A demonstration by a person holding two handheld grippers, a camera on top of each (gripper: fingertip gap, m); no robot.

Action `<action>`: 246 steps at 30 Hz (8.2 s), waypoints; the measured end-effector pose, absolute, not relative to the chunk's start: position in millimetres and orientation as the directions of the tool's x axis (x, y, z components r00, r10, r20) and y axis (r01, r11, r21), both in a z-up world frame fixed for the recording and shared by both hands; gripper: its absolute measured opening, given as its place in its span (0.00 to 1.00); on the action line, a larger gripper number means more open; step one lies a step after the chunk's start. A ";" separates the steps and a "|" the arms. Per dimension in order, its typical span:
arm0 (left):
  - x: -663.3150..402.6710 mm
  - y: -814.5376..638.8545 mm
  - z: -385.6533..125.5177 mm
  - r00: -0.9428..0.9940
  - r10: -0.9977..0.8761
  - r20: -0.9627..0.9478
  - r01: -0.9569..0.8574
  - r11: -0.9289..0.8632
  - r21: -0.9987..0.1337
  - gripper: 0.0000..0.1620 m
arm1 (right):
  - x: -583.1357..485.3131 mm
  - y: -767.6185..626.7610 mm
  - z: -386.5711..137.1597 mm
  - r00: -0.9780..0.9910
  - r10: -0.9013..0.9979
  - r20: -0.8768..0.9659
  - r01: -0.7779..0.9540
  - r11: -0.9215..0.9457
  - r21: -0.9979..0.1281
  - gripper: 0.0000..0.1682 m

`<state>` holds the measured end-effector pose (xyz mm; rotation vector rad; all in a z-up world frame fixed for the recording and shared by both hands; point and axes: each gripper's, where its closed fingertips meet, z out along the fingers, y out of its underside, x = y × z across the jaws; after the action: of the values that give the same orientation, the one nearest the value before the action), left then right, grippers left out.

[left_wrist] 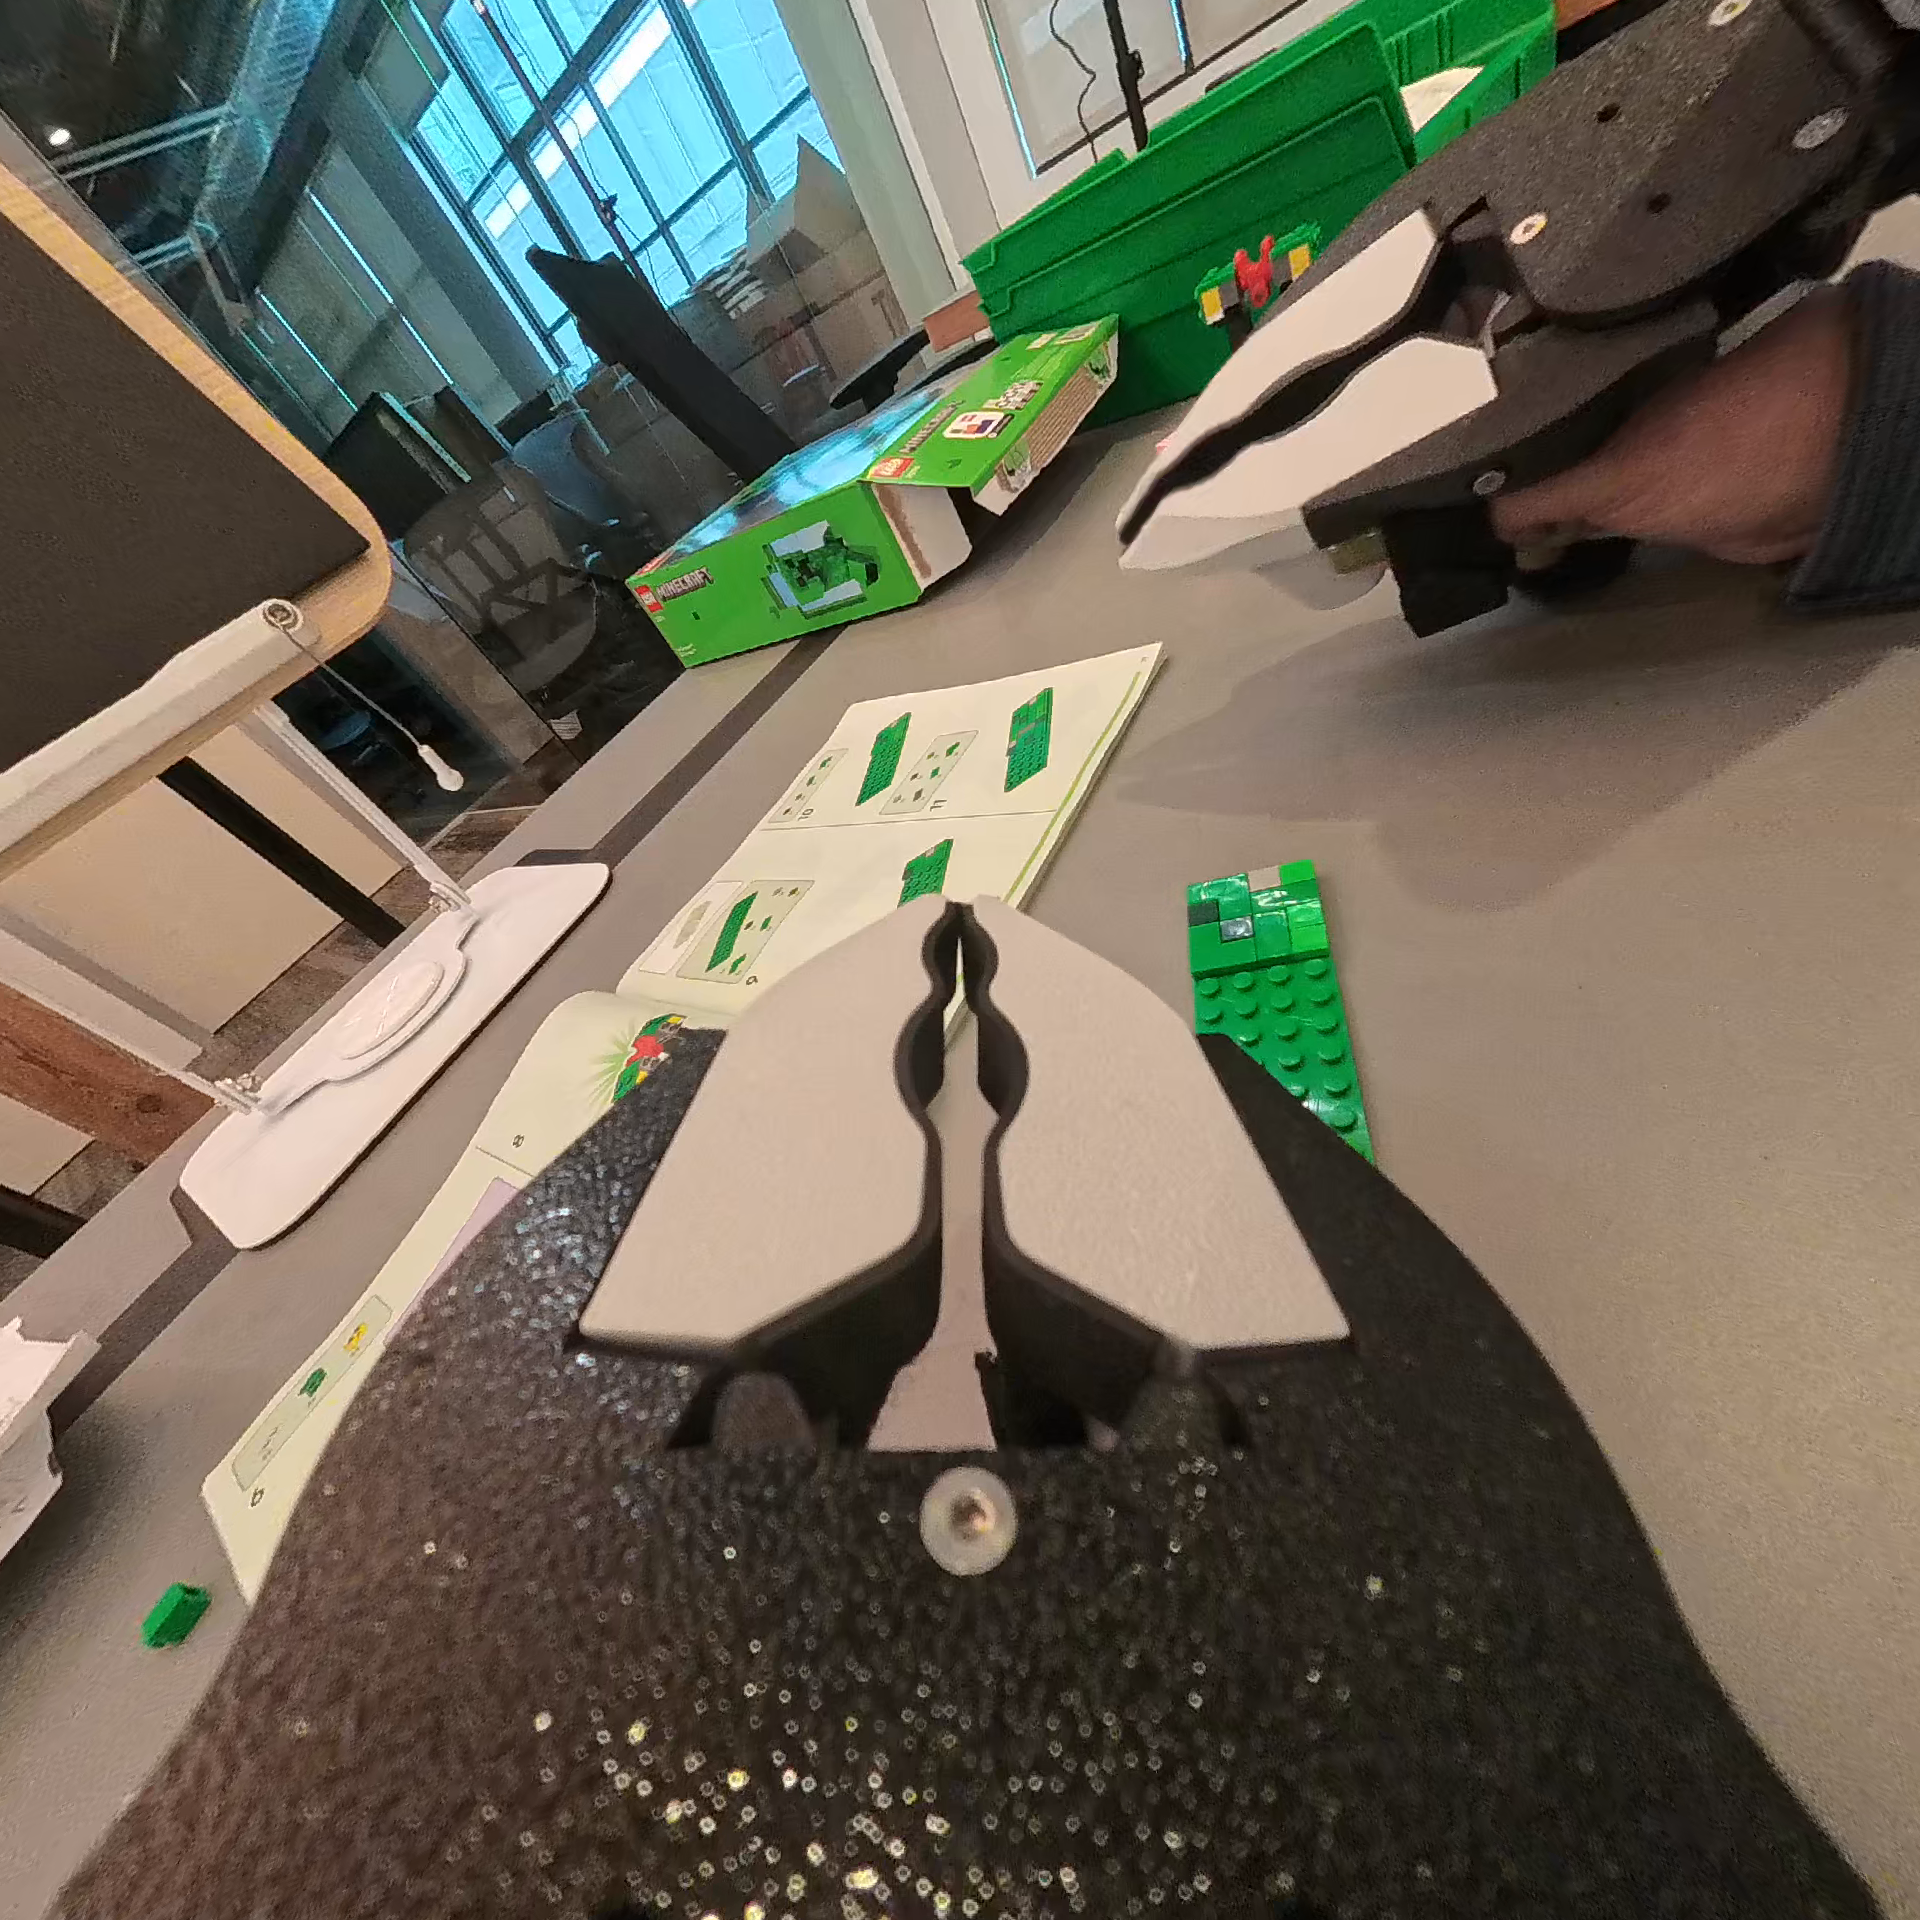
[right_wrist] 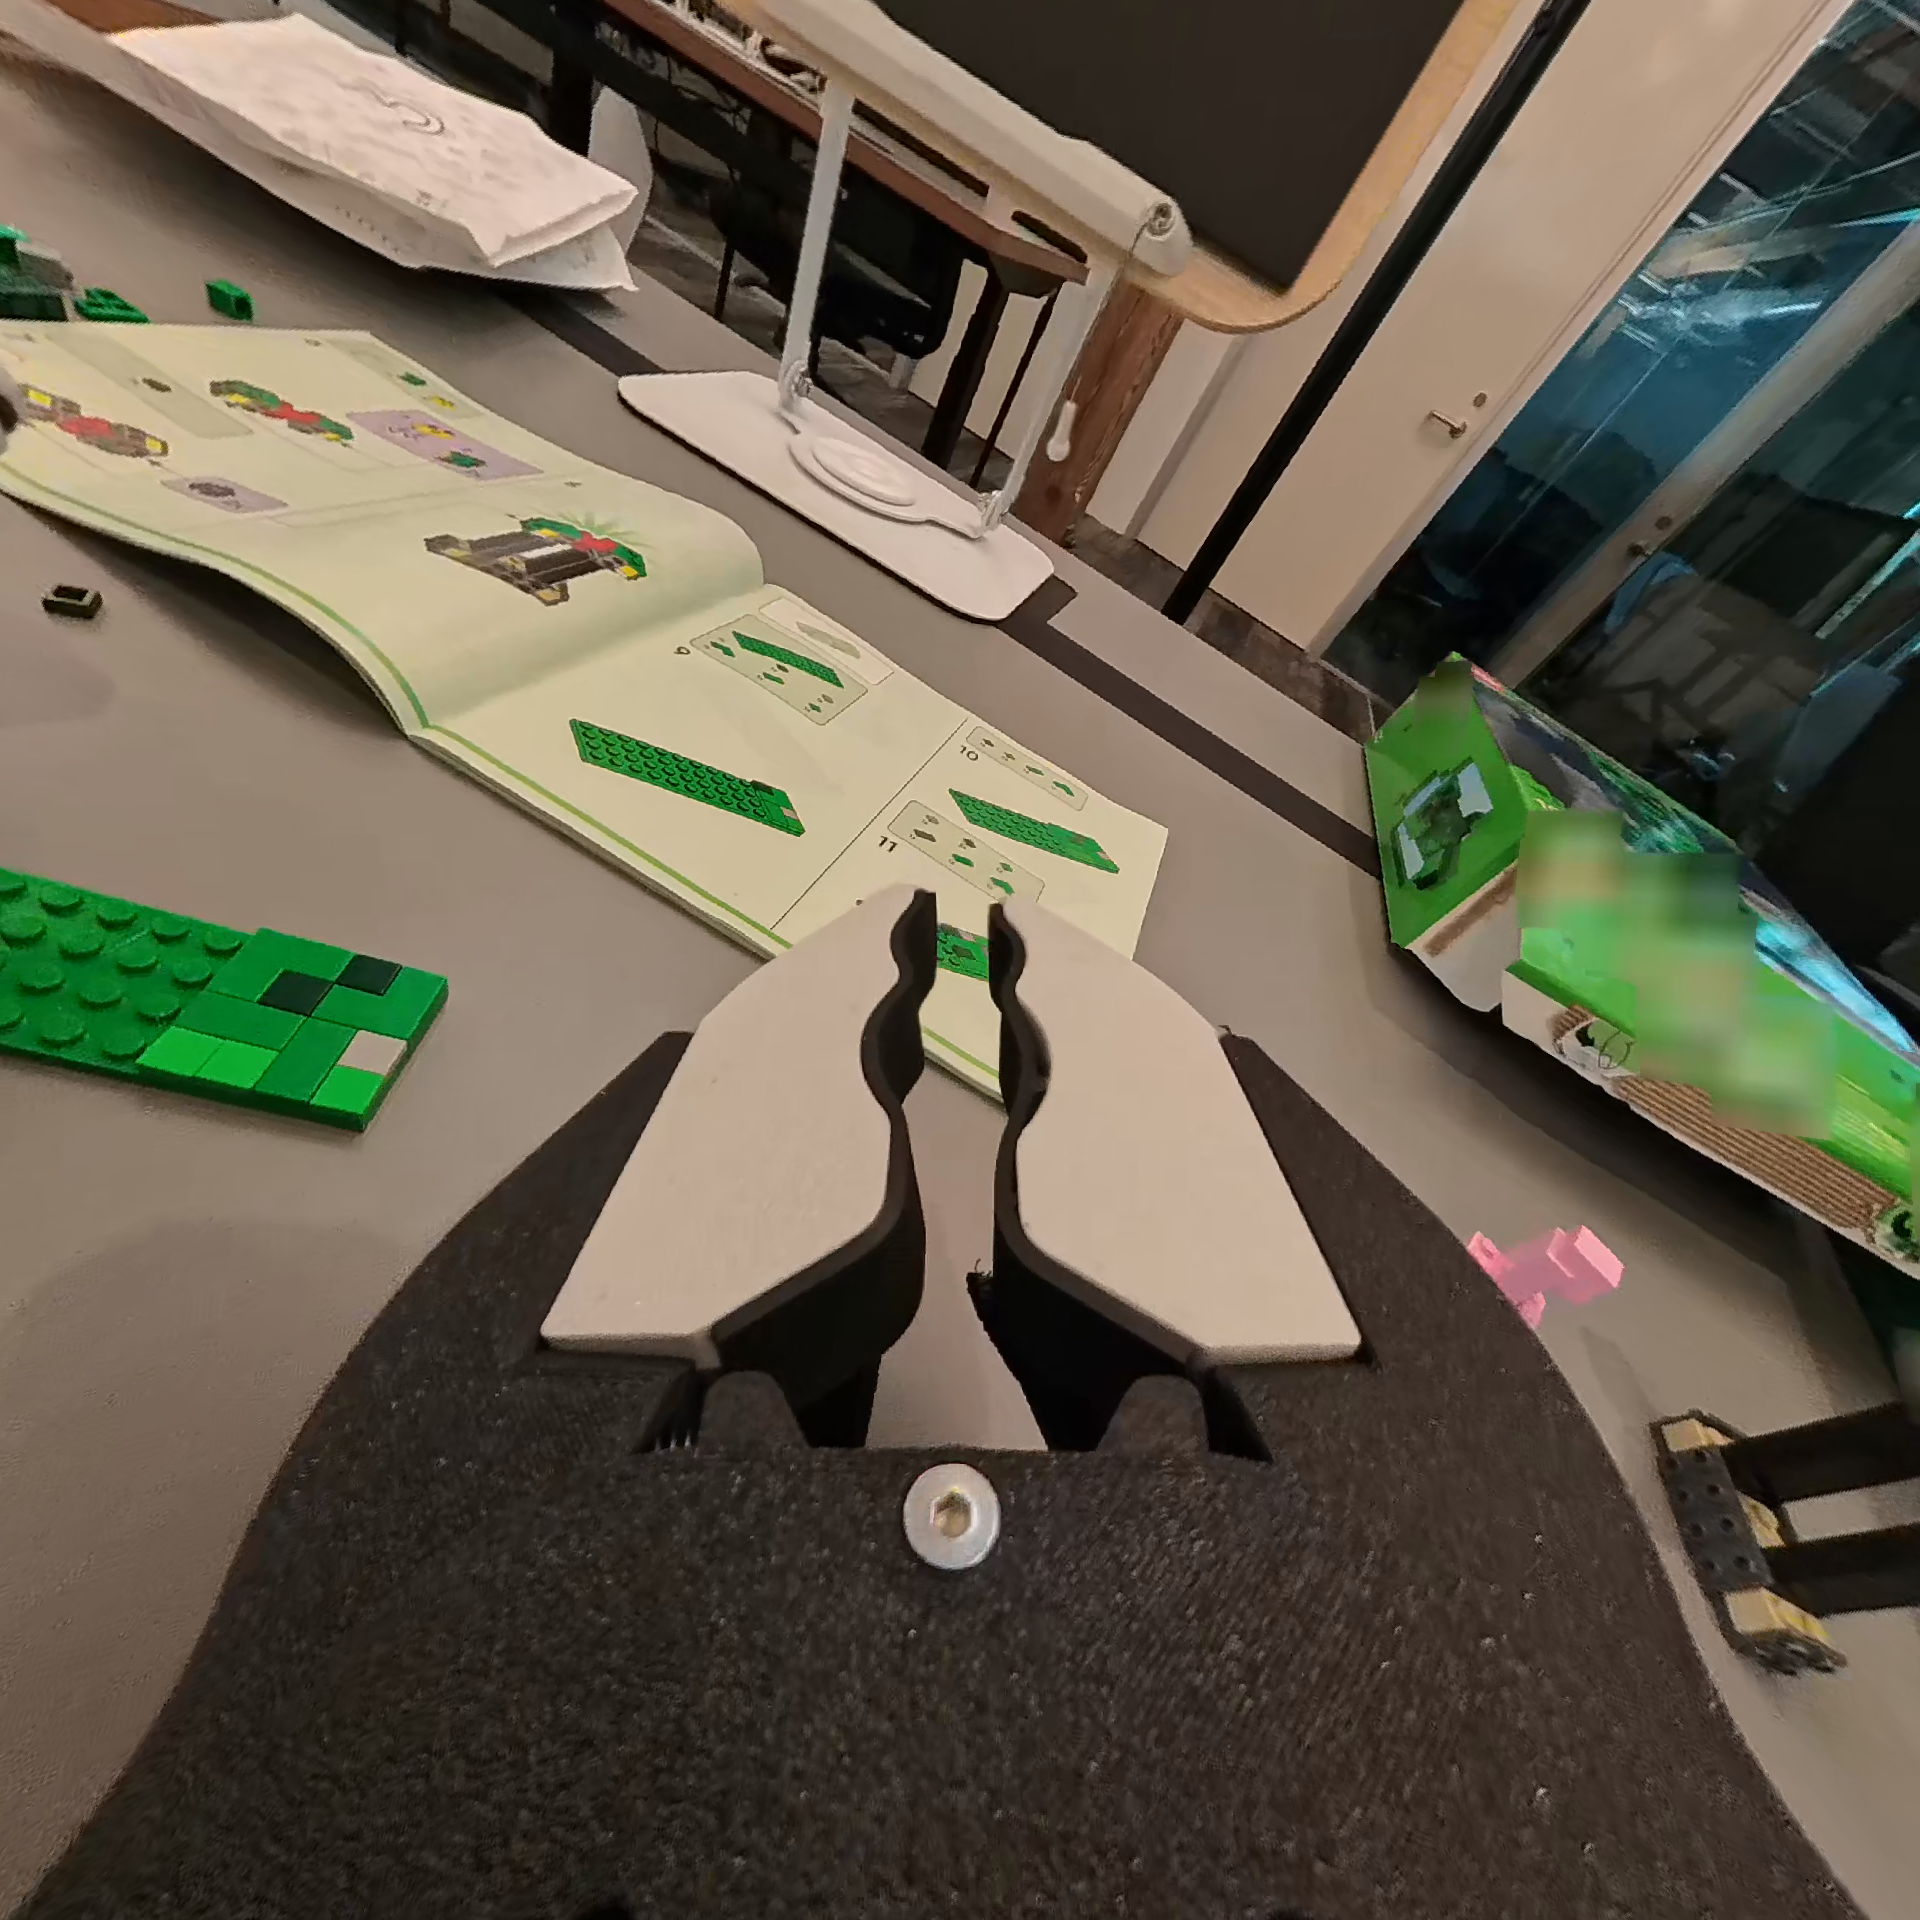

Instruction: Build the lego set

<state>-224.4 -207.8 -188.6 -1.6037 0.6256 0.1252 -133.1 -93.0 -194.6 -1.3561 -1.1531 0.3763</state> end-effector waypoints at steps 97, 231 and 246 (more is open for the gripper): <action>-220.6 -132.9 -159.7 0.894 -0.236 -0.382 -0.378 0.061 -0.924 0.00 | -173.7 -7.3 -204.0 0.117 0.870 0.480 0.377 0.408 -0.832 0.00; -266.4 -210.5 -162.3 0.942 -0.148 -0.300 -0.323 -0.170 -0.931 0.11 | -186.7 -95.6 -172.3 0.143 0.886 0.442 0.112 0.429 -0.896 0.00; -370.8 -329.7 -241.5 0.985 0.125 -0.116 -0.005 -0.658 -0.753 0.18 | -195.2 -95.6 -180.1 0.141 0.889 0.437 0.156 0.415 -0.896 0.00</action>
<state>-370.8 -329.7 -241.5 -2.2823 -0.0831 0.1990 -195.2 -95.6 -180.1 -1.0375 -1.3451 0.6963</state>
